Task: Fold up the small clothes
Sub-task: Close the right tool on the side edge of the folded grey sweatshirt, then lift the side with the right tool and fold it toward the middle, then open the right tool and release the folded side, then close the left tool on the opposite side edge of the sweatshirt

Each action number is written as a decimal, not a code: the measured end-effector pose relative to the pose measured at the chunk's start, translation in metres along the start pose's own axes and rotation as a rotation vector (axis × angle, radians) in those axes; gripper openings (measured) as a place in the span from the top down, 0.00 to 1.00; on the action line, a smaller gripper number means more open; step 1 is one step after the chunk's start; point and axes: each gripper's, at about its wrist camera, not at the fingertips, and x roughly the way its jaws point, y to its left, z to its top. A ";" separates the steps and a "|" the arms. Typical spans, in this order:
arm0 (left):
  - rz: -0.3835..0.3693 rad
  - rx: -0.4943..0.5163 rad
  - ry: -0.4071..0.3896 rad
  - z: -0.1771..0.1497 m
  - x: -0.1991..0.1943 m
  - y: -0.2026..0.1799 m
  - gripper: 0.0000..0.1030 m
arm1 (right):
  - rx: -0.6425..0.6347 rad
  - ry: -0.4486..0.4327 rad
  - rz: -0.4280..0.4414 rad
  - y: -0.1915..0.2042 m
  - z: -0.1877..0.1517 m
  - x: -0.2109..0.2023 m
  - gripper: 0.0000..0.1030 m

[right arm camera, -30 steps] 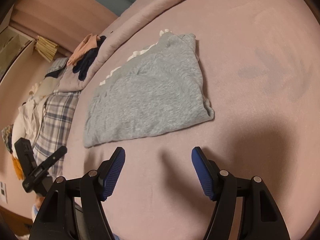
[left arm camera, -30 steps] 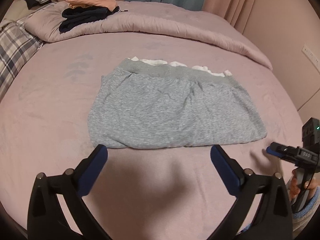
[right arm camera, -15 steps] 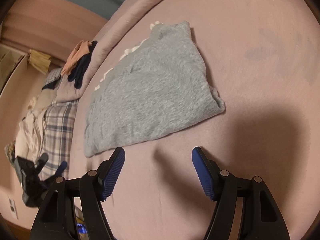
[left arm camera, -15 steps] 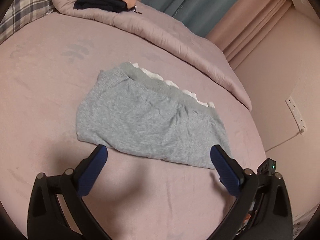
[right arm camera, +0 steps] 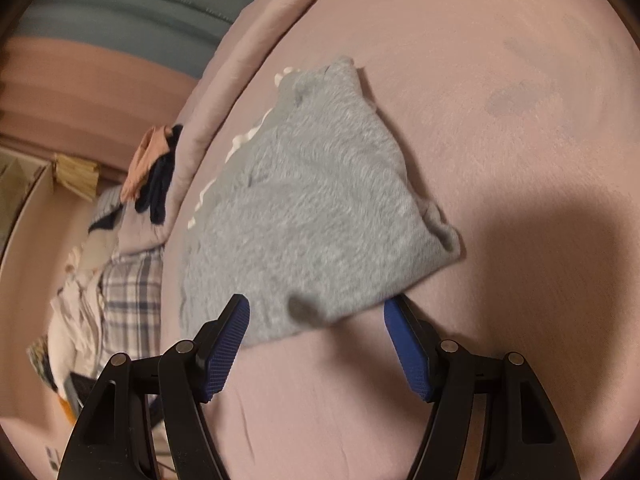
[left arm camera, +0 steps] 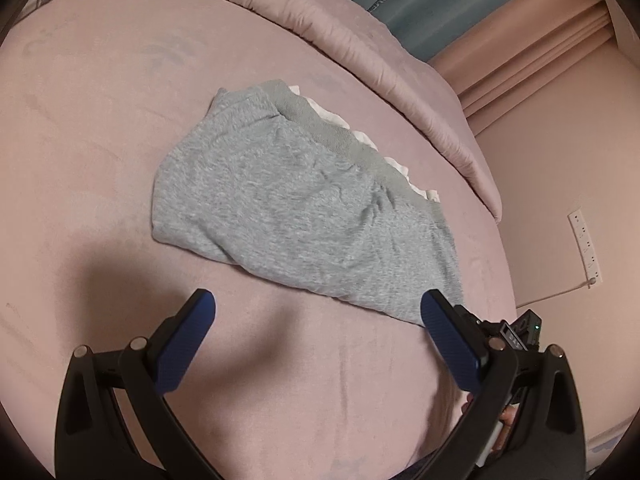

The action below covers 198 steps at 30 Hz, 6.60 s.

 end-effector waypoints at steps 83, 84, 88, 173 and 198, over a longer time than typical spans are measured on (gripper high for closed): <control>-0.136 -0.055 0.172 0.055 0.051 0.002 0.01 | -0.749 -0.004 -0.322 0.145 0.023 0.025 0.82; -0.145 -0.059 0.170 0.056 0.050 0.003 0.01 | -0.759 -0.005 -0.312 0.150 0.021 0.025 0.82; -0.183 -0.070 0.171 0.063 0.047 0.003 0.01 | -0.819 -0.002 -0.261 0.175 0.006 0.033 0.88; -0.271 -0.284 0.204 0.127 0.088 0.092 0.25 | -0.513 0.040 -0.185 0.103 0.021 0.040 0.56; -0.090 -0.234 0.197 0.122 0.085 0.095 0.77 | -0.576 0.085 -0.192 0.112 0.014 0.047 0.56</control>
